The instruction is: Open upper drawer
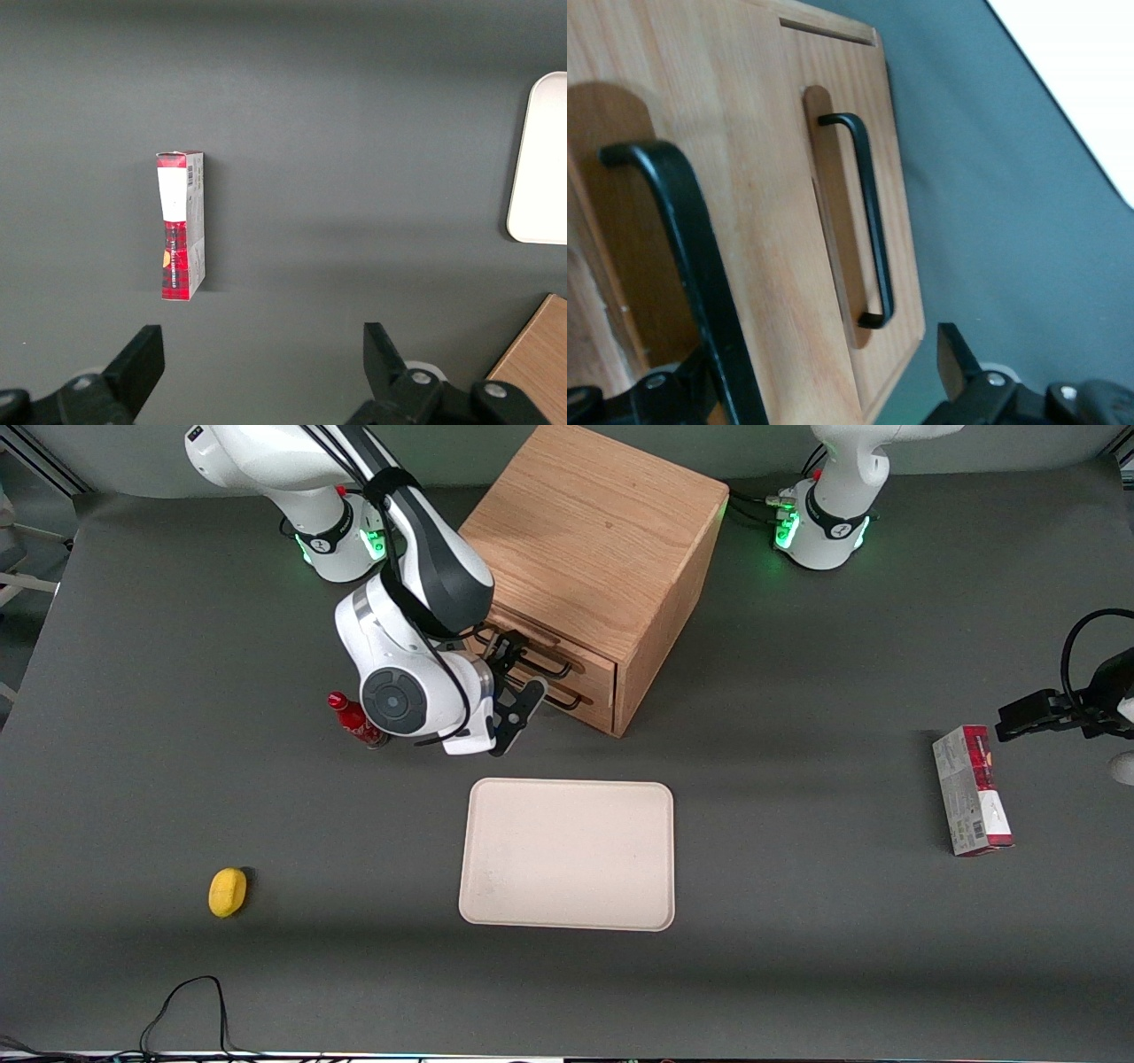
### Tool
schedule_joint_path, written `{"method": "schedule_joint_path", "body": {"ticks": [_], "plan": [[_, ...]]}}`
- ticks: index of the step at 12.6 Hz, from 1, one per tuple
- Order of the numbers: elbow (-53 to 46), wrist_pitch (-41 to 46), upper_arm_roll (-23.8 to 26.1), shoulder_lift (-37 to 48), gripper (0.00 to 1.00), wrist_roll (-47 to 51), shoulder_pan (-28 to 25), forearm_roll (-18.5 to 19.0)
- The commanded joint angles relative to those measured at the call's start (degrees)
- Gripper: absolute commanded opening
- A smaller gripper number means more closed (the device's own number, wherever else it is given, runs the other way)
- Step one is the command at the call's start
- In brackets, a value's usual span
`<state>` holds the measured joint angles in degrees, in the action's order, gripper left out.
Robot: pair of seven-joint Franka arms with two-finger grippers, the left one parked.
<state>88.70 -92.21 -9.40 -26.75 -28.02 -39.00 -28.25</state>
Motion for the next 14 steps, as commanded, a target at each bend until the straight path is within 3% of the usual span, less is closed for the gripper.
{"method": "schedule_joint_path", "body": {"ticks": [1, 14], "plan": [[0.9, -0.7, -0.2, 0.8, 1.0, -4.3, 2.1, 0.7], [-9.0, -1.4, -0.2, -6.1, 1.0, -4.1, 4.5, 0.1]]}}
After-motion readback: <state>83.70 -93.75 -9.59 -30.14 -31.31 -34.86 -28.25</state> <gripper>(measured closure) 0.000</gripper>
